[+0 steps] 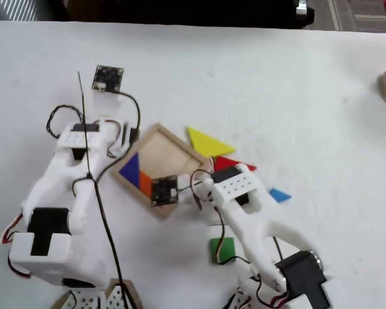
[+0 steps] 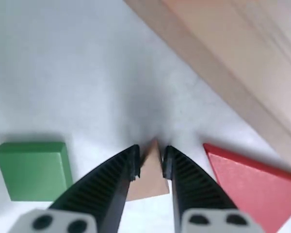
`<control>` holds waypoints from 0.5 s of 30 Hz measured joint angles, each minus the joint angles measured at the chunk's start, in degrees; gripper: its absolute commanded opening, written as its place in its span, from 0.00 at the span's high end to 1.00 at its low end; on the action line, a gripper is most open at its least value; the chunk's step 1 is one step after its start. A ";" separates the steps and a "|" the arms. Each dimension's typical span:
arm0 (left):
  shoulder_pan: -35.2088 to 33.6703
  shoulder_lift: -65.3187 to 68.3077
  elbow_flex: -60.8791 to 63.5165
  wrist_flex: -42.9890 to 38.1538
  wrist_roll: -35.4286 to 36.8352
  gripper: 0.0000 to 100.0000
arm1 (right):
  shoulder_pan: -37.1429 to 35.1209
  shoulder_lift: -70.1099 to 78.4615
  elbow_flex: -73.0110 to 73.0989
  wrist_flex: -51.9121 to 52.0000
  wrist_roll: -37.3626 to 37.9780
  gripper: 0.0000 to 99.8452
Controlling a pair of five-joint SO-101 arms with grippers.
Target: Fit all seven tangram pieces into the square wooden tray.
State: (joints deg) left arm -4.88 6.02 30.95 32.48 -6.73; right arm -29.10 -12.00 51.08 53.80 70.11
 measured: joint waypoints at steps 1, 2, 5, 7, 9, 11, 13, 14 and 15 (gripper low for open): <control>0.00 0.00 0.00 0.00 0.00 0.73 | 0.09 0.00 0.00 0.09 -0.09 0.90; 0.00 0.00 0.00 0.00 0.00 0.73 | 0.18 0.00 0.00 0.18 -0.53 0.88; 0.00 0.00 0.00 0.00 0.00 0.73 | 0.18 0.00 0.00 0.88 -2.99 0.78; 0.00 0.00 0.00 0.00 0.00 0.73 | 0.18 0.00 0.00 1.32 -5.80 0.74; 0.00 0.00 0.00 0.00 0.00 0.73 | 0.18 0.00 0.00 1.32 -10.20 0.75; 0.00 0.00 0.00 0.00 0.00 0.73 | 0.18 -0.44 0.00 1.32 -14.42 0.78; 0.00 0.00 0.00 0.00 0.00 0.73 | 0.18 -1.41 0.00 1.32 -18.46 0.80; 0.00 0.00 0.00 0.00 0.00 0.73 | 0.18 -1.85 0.00 1.05 -20.13 0.81; 0.00 0.00 0.00 0.00 0.00 0.73 | 0.18 -2.11 0.00 0.18 -21.63 0.81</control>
State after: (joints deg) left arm -4.88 6.02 30.95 32.48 -6.73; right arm -28.92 -14.11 51.08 53.98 48.48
